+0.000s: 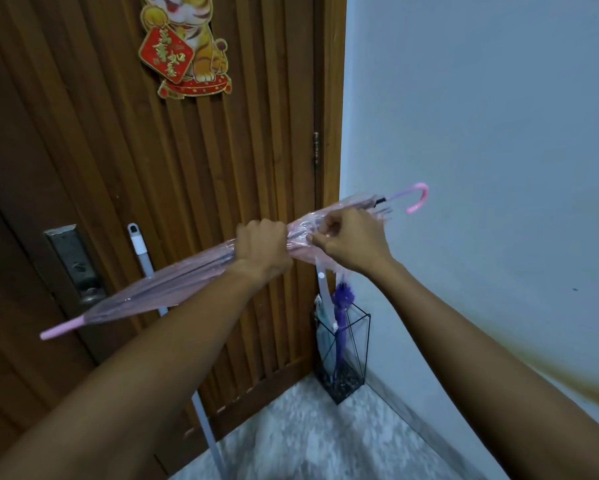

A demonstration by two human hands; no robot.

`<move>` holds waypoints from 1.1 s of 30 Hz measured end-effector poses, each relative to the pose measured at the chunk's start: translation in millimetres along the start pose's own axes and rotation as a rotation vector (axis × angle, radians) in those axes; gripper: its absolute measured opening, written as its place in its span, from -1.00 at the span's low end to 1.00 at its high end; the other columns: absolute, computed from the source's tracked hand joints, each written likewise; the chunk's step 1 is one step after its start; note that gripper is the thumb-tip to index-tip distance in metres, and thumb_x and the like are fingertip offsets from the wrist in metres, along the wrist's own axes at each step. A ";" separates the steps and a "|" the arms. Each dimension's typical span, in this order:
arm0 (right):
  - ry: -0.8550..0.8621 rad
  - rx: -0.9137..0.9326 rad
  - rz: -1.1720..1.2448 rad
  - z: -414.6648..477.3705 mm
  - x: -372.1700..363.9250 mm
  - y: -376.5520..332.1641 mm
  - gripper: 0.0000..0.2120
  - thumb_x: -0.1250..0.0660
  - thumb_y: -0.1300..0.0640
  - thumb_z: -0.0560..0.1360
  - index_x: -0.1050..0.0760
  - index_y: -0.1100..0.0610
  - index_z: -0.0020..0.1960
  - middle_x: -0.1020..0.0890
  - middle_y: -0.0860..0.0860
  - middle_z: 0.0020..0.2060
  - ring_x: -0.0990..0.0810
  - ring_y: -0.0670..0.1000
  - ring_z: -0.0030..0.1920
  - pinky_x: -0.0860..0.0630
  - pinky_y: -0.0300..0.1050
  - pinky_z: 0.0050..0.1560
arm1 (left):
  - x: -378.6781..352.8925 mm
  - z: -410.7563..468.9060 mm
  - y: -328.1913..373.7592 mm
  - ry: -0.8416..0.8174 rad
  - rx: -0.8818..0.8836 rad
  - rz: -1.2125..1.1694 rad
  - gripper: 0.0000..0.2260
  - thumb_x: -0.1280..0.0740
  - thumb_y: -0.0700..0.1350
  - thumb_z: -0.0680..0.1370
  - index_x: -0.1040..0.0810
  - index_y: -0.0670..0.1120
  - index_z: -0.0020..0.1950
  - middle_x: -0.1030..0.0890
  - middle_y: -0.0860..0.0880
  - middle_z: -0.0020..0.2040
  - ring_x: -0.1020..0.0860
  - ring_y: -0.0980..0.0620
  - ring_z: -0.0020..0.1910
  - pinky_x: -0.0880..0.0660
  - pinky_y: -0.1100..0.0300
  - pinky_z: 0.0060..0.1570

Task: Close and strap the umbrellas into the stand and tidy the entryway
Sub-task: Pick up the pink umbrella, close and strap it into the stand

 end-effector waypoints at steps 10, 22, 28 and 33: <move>-0.092 -0.126 0.537 0.0 3.4 -11.7 -0.90 -0.42 0.15 0.54 -0.66 0.15 -0.12 -0.70 0.01 -0.27 -0.68 -0.06 -0.34 -0.64 -0.10 -0.20 | -1.8 -5.6 -23.2 -0.130 0.275 -0.407 -0.79 -0.43 -0.05 0.41 -0.59 -0.13 -0.03 -0.62 -0.08 -0.13 -0.61 -0.14 -0.15 -0.57 0.09 -0.19; -0.262 -0.513 1.032 -8.9 0.2 -1.2 -0.88 -0.45 0.20 0.54 -0.74 0.05 0.00 -0.71 -0.10 -0.24 -0.54 -0.13 -0.34 -0.59 -0.30 -0.28 | 5.9 -10.0 -30.3 -0.104 0.421 -0.640 -0.76 -0.43 0.04 0.43 -0.62 -0.13 -0.10 -0.61 -0.08 -0.16 -0.57 -0.12 -0.21 -0.44 0.13 -0.30; -0.254 -0.666 1.150 -6.9 -2.6 2.7 -0.87 -0.47 0.12 0.50 -0.68 0.16 0.01 -0.48 -0.05 -0.40 -0.31 -0.14 -0.57 -0.22 -0.28 -0.57 | -1.4 -9.0 -31.7 -0.111 0.445 -0.712 -0.74 -0.46 0.08 0.44 -0.61 -0.12 -0.14 -0.62 -0.05 -0.25 -0.59 -0.02 -0.34 -0.39 0.23 -0.45; -0.104 -0.528 0.953 -5.6 -10.1 14.1 -0.81 -0.53 0.15 0.45 -0.68 0.23 0.01 -0.64 -0.06 -0.22 -0.56 -0.25 -0.30 -0.36 -0.46 -0.43 | -0.1 -7.0 -29.9 -0.172 0.445 -0.922 -0.83 -0.46 -0.06 0.42 -0.59 -0.14 -0.16 -0.58 -0.03 -0.26 -0.55 0.06 -0.35 -0.38 0.26 -0.44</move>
Point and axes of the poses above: each hand's wrist, its own z-axis towards the middle knuckle, its own x-axis out of the back of the hand, y = z × x, the point moved 3 cm from there along z, towards the middle knuckle
